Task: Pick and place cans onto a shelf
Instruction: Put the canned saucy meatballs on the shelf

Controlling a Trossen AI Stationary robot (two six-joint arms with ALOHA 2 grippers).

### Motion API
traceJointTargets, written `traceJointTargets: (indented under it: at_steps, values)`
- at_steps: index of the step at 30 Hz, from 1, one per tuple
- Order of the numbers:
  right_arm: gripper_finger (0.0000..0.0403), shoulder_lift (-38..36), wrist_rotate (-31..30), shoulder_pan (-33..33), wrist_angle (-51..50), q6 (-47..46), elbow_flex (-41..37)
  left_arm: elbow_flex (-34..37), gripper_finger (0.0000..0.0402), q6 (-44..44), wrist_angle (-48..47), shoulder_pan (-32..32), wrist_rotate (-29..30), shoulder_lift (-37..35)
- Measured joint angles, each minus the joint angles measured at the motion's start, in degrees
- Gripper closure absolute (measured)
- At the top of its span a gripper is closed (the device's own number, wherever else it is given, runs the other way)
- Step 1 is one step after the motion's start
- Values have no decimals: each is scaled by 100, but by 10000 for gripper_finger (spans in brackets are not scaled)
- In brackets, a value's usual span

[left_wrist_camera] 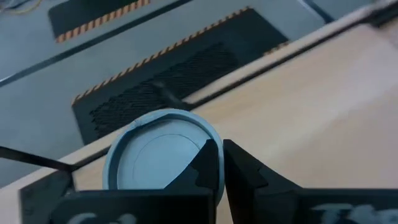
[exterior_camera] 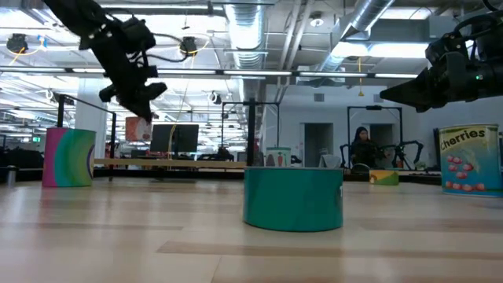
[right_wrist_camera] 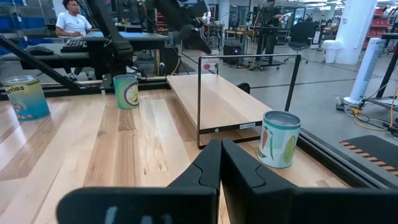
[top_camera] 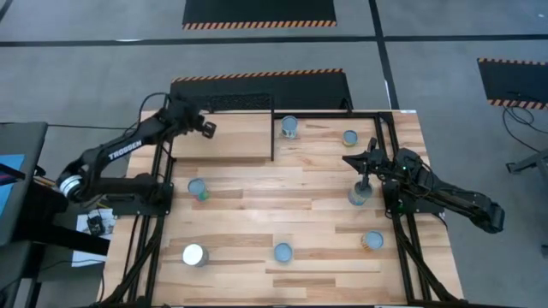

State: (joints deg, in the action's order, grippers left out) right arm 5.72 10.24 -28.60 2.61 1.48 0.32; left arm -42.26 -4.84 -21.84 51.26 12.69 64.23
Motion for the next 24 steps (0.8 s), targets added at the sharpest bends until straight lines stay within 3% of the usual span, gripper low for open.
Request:
traceJointTargets:
  at_steps: [13, 24]
  values:
    - [369, -2, 0, 0, 0, 0, -1, -7, 401, 210, 922, 523, -110, 1252]
    - [369, -1, 0, 2, 0, 0, -2, -24, 397, 200, 1073, 630, 64, 1438]
